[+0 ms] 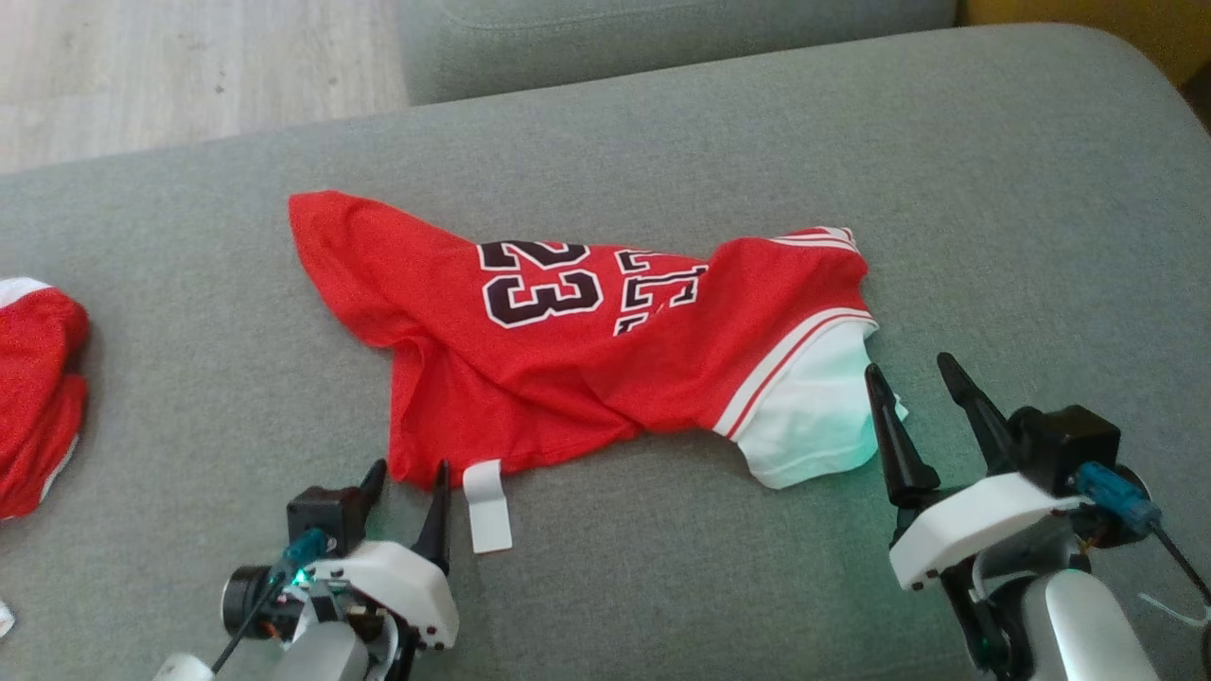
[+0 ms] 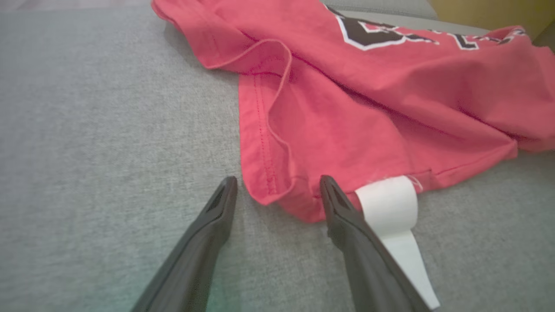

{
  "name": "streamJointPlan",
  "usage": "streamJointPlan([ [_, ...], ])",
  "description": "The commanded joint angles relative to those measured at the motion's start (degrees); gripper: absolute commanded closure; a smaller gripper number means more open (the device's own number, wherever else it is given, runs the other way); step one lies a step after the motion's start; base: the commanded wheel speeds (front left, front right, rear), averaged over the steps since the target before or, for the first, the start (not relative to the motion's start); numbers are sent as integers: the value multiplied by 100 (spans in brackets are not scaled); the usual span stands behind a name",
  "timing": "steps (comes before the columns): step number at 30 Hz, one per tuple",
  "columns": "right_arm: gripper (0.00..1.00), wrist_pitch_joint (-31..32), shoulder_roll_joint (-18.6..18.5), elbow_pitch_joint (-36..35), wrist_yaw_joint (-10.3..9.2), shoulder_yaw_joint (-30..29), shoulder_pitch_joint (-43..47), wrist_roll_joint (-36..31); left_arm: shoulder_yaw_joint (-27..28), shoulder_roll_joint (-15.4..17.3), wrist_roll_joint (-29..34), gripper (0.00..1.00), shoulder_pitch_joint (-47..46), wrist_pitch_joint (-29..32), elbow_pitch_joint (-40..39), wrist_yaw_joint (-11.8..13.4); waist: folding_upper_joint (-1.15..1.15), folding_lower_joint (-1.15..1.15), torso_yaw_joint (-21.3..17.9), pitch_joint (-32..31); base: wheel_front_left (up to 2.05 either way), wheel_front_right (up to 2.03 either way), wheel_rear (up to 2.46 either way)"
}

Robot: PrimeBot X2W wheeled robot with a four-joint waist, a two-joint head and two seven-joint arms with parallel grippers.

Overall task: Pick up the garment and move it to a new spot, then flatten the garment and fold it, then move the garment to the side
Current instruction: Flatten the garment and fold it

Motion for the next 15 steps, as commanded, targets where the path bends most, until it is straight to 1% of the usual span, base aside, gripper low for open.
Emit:
streamJointPlan([
  [1, 0, -63, -29, -158, 44, 118, -236, 35, 193, 18, -34, 0, -307, -21, -19, -48, 0, -1, -63, 66, 0, 0, 0],
  [2, 0, -68, -29, -140, 44, 107, -235, 35, 189, 6, -44, 10, -342, -17, 56, -58, 0, -1, -71, 76, 0, 0, 0],
  [3, 0, -70, -29, -122, 44, 95, -233, 36, 188, -7, -52, 54, -372, -27, 119, -60, 0, -1, -77, 83, 0, 0, 0],
  [4, 0, -72, -29, -106, 44, 86, -229, 36, 197, -21, -60, 100, -394, -54, 172, -49, 0, -1, -80, 86, 0, 0, 0],
  [10, 0, 71, -29, 58, 44, -127, -193, 12, 256, -81, -177, 100, -342, -321, 244, -106, 0, -1, -57, 67, 0, 0, 0],
  [15, 0, 273, -29, 416, 44, -352, -298, -15, 234, -102, -235, 100, -138, -478, 96, -156, 0, -1, 6, 117, 0, 0, 0],
])
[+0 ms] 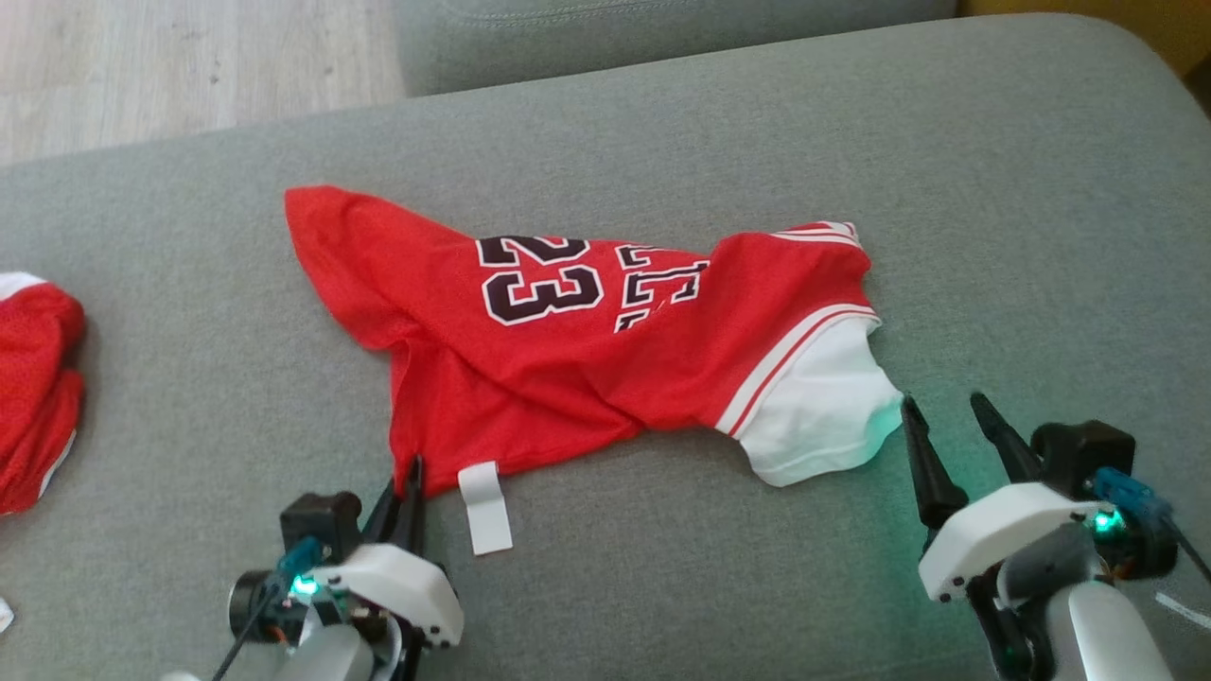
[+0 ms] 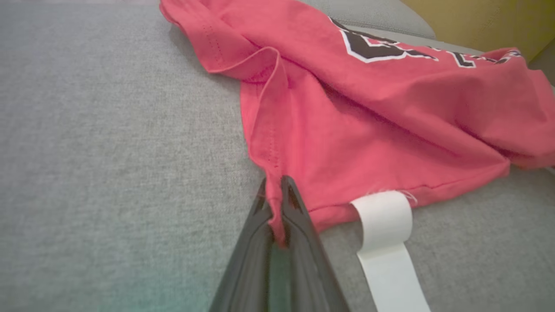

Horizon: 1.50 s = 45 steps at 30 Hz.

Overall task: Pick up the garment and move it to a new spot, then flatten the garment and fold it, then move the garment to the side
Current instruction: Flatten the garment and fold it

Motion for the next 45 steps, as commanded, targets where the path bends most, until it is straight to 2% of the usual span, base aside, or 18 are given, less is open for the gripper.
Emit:
streamJointPlan([
  [1, 0, 54, -29, -26, 44, 57, -342, -12, 184, 46, -32, 100, -26, -87, -209, -10, 0, 0, 44, 53, 0, 0, 0],
  [9, 0, 95, -29, 1046, 44, -4, -920, -132, 140, 77, -35, 100, -28, -98, -432, 9, 0, 0, 175, 271, 0, 0, 0],
  [15, 0, 460, -29, 1792, 44, 195, -1100, -148, 109, 91, -48, 100, -77, -72, -490, -6, 0, 0, 265, 331, 0, 0, 0],
  [16, 4, 511, -29, 1872, 44, 239, -1109, -105, 110, 93, -58, 100, -78, -72, -495, -5, 0, 0, 273, 332, 0, 0, 0],
  [19, 100, 409, -29, 1940, 44, 309, -1133, 8, 128, 90, -104, 100, -65, -112, -518, -18, 0, 0, 284, 315, 0, 0, 0],
  [24, 100, 127, -29, 1495, 44, 173, -1049, 526, 342, 43, -405, 100, 19, -336, -796, -158, 0, 0, 236, 184, 0, 0, 0],
  [26, 100, 97, -29, 1058, 44, 190, -1016, 920, 506, 28, -634, 100, 88, -397, -1078, -259, 0, 0, 190, 104, 0, 0, 0],
  [29, 100, 177, -29, 231, 44, 28, -955, 1109, 842, -32, -1158, 100, 193, -424, -1745, -443, 0, 0, 146, -33, 0, 0, 0],
  [32, 100, 348, -29, -686, 44, -248, -887, 1086, 1117, -77, -1891, 100, 249, -122, -2585, -659, 0, 0, 120, -165, 0, 0, 0],
  [35, 100, 572, -29, -1517, 44, -487, -864, 1156, 1202, 116, -2317, 100, 165, 428, -3394, -723, 0, 0, 121, -259, 0, 0, 0],
  [37, 100, 713, -29, -2010, 44, -638, -915, 1198, 1238, 284, -2475, 100, 54, 785, -3860, -692, 0, 0, 117, -318, 0, 0, 0],
  [41, 100, 1060, -29, -2742, 44, -842, -1149, 1167, 1332, 515, -2717, 100, -184, 1377, -4729, -449, 0, 0, 72, -372, 0, 0, 0],
  [45, 100, 1397, -29, -3107, 44, -963, -1437, 1067, 1428, 650, -2900, 100, -399, 1805, -5400, -164, 0, 0, 49, -356, 0, 0, 0],
])
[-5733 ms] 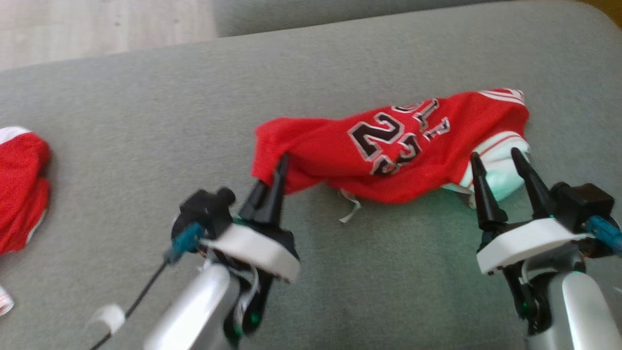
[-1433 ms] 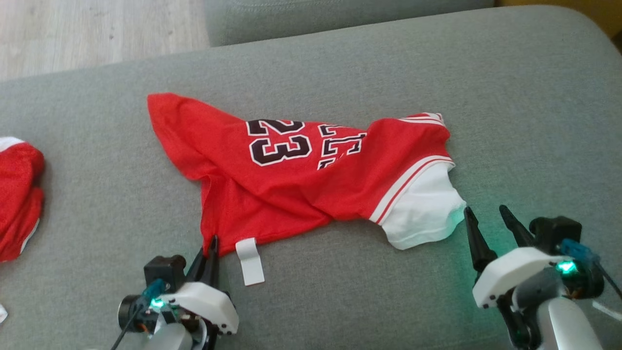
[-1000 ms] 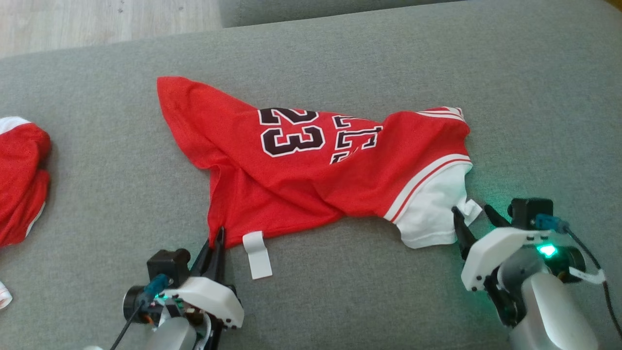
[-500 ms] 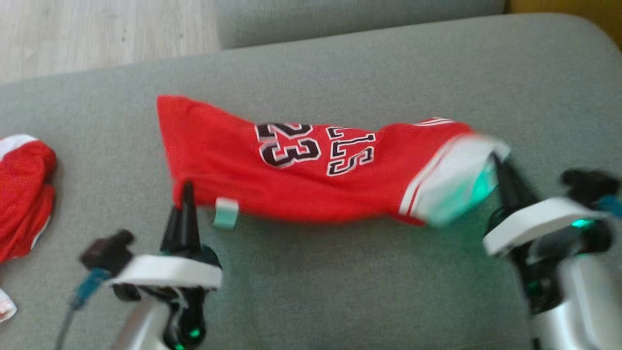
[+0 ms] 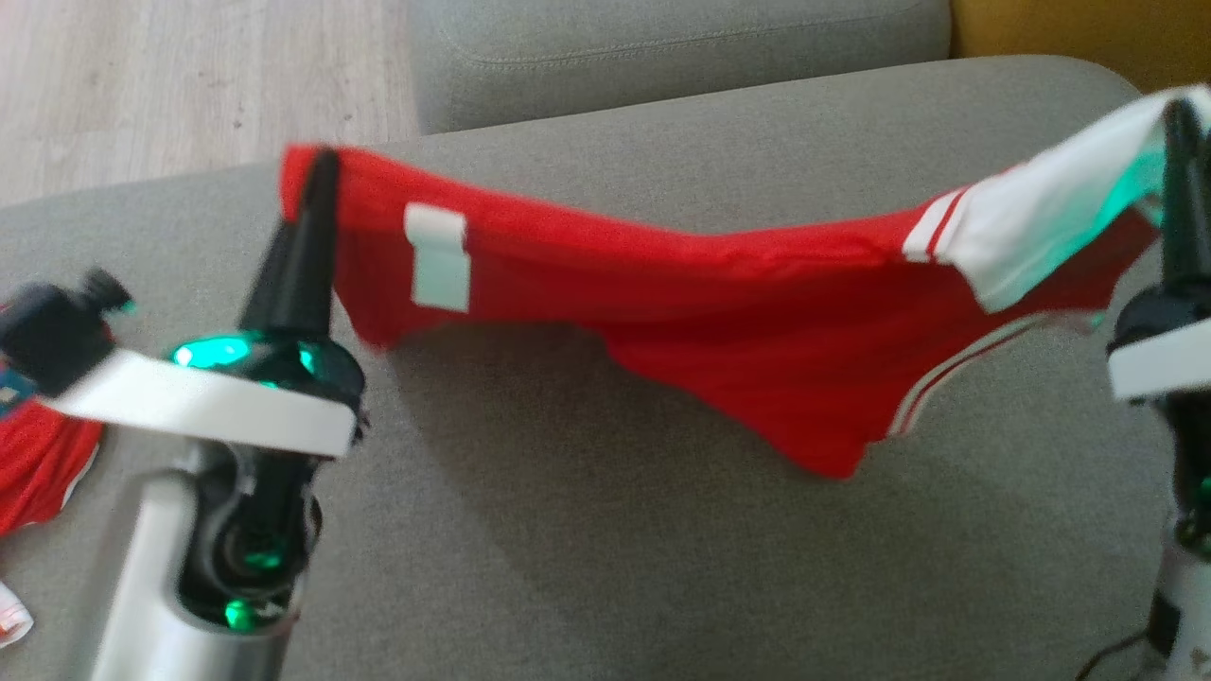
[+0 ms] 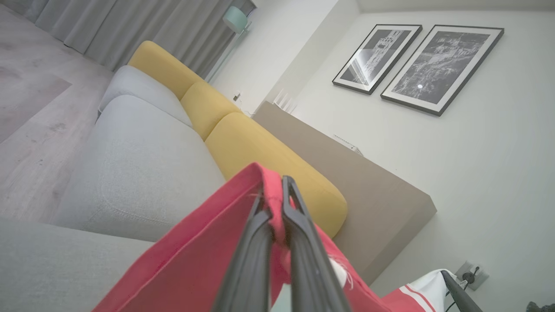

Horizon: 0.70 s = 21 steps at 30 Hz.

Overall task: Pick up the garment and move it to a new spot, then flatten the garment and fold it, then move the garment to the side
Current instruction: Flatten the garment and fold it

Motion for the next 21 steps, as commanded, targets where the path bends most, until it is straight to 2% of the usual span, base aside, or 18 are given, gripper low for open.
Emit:
streamJointPlan([
  [1, 100, 84, -22, -282, 43, 111, -378, -17, 295, 171, -56, 100, -328, 80, -326, 75, 0, 0, -5, 20, 0, 0, 0],
  [6, 100, 386, -22, 27, 43, 149, -971, 465, 388, 213, -262, 100, -663, 420, -503, 352, 0, 0, -21, 310, 0, 0, 0],
  [11, 100, 355, -23, 1347, 43, 339, -2404, 946, 519, 332, -147, 100, -1598, 560, 328, 513, 0, 0, -89, 1107, 0, 0, 0],
  [13, 100, 127, -23, 2000, 43, 332, -3157, 1117, 595, 431, 88, 100, -2185, 435, 842, 505, 0, 0, -107, 1455, 0, 0, 0],
  [15, 100, -261, -90, 2506, 43, 483, -3961, 902, 614, 598, 441, 100, -2810, 249, 1371, 446, 0, 0, -141, 1772, 0, 0, 0],
  [21, 100, -1820, -416, 3680, 43, 873, -5937, 485, 620, 769, 1259, 100, -4581, -665, 2609, 206, 0, 0, -161, 2204, 0, 0, 0],
])
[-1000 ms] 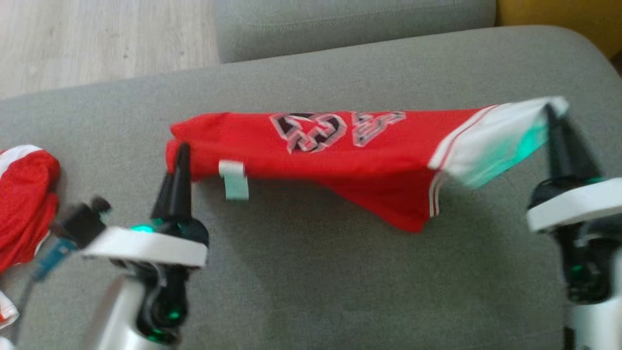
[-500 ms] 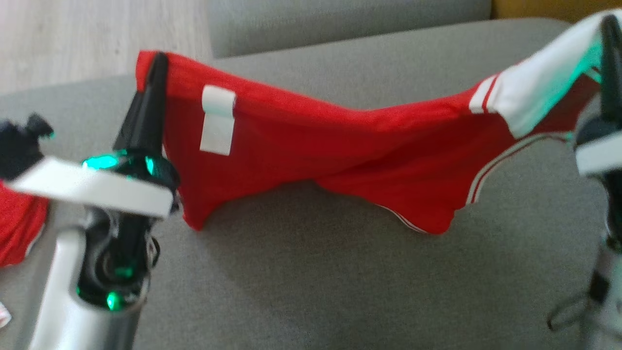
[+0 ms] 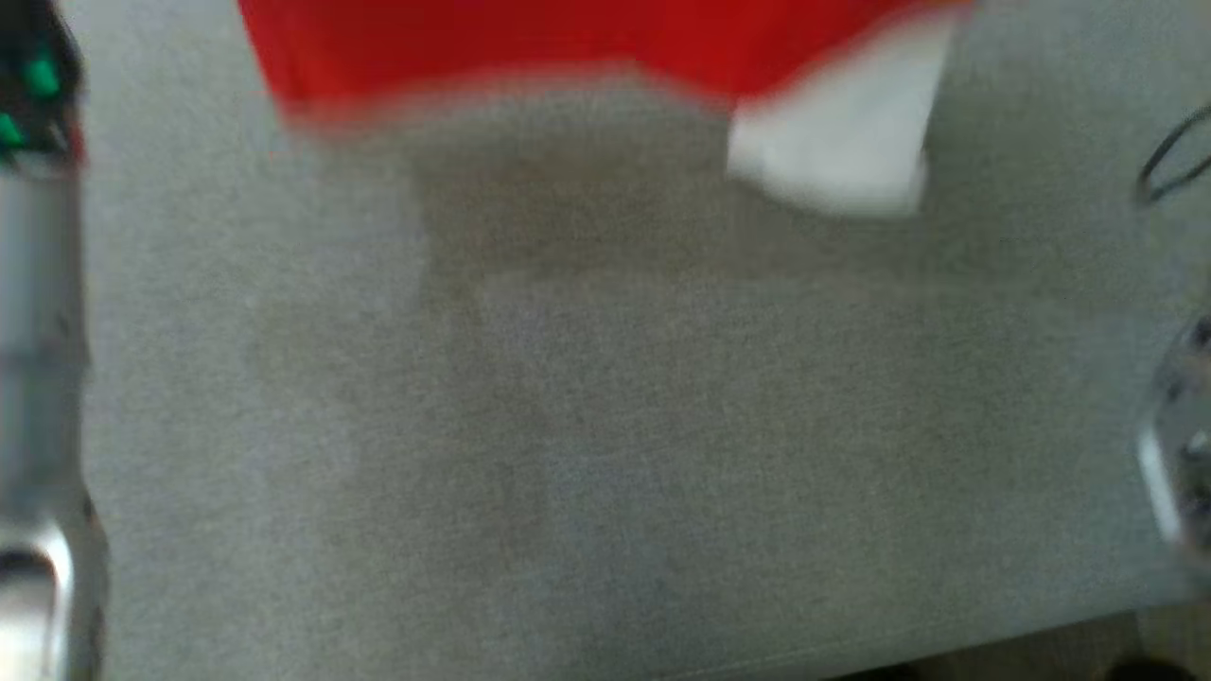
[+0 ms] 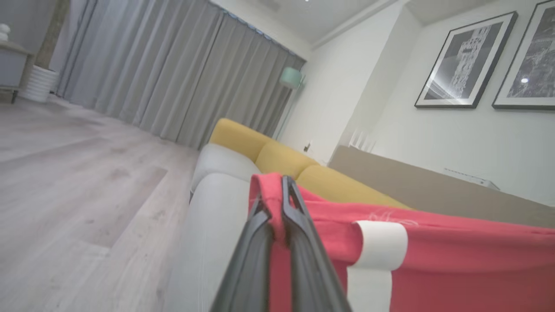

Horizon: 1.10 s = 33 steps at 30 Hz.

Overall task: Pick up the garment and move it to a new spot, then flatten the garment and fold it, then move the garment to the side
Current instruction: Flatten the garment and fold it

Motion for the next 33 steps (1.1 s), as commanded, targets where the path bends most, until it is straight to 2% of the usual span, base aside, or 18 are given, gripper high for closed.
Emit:
streamJointPlan([
  [1, 100, -303, -65, -79, 43, 135, -362, -54, 211, 295, 139, 100, -431, -203, -36, -65, 0, -4, -33, 212, 0, 0, 0],
  [6, 100, -1208, -355, 251, 43, 528, -892, 49, 158, 314, 467, 100, -1119, -863, 452, -309, 0, -4, -38, 114, 0, 0, 0],
  [9, 100, -1330, -536, 458, 43, 696, -718, 152, 56, 332, 589, 100, -1061, -1089, 636, -450, 0, -4, -58, 66, 0, 0, 0],
  [14, 100, -1013, -626, 902, 43, 881, 239, 139, -105, 271, 677, 100, -344, -1410, 1008, -563, 0, -4, -91, 19, 0, 0, 0],
  [21, 100, -53, -253, 1320, 43, 793, 2075, -79, -334, 23, 734, 100, 1296, -1742, 1555, -608, 0, -4, -80, -376, 0, 0, 0],
  [26, 100, 521, 45, 683, 43, 344, 3479, -341, -514, -223, 662, 100, 2599, -1771, 1581, -517, 0, -4, 44, -874, 0, 0, 0],
  [33, 100, 1597, 336, -1243, 43, -259, 5581, -732, -542, -378, 467, 100, 4321, -1722, 979, -125, 0, -4, 212, -1434, 0, 0, 0],
])
